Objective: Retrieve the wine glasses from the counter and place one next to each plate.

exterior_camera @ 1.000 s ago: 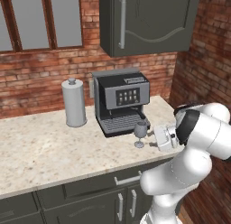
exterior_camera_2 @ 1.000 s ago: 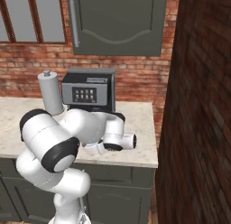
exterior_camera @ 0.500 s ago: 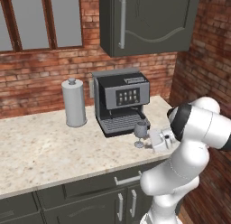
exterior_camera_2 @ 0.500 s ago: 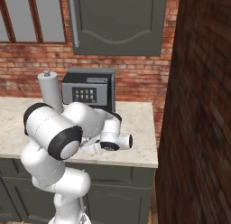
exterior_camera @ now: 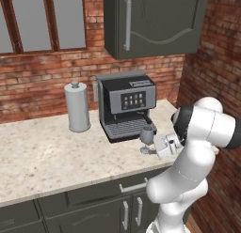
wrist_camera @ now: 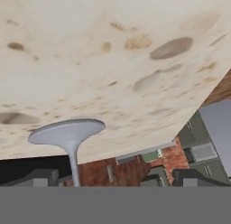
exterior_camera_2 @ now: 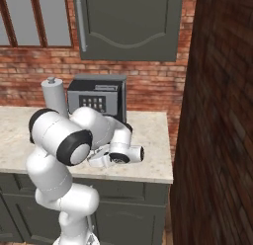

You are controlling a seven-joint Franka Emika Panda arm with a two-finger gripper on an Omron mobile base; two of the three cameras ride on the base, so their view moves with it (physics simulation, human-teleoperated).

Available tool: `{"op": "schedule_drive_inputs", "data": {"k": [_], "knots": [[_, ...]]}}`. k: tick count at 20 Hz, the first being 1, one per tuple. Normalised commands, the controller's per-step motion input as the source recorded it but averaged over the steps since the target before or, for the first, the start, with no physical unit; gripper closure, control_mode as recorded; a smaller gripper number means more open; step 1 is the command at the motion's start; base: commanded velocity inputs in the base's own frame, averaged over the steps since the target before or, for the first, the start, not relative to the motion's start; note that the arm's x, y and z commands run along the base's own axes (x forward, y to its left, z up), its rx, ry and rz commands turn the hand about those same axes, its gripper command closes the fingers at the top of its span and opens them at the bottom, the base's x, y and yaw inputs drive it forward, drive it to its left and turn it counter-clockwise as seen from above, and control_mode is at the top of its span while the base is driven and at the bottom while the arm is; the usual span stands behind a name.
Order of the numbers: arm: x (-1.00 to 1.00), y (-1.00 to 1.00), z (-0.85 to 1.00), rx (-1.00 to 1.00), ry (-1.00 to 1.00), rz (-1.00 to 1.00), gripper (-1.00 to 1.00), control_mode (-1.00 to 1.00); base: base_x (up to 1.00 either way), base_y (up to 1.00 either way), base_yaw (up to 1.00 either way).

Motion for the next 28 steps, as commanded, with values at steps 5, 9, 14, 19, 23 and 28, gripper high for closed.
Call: {"op": "schedule_drive_inputs", "data": {"k": [5, 9, 14, 19, 23, 28], "knots": [[0.02, 0.0, -0.01, 0.0, 0.0, 0.0, -1.0, -1.0, 0.0, 0.0, 0.0], [0.28, 0.0, -0.07, 0.0, 0.0, 0.0, -1.0, -1.0, 0.0, 0.0, 0.0], [0.22, -0.03, -0.05, 0.0, 0.0, 0.0, -1.0, -1.0, 0.0, 0.0, 0.0], [0.18, -0.05, -0.02, 0.0, 0.0, 0.0, -1.0, -1.0, 0.0, 0.0, 0.0], [0.27, 0.0, -0.04, 0.0, 0.0, 0.0, -1.0, -1.0, 0.0, 0.0, 0.0], [0.28, 0.0, -0.12, 0.0, 0.0, 0.0, -1.0, -1.0, 0.0, 0.0, 0.0]]}}
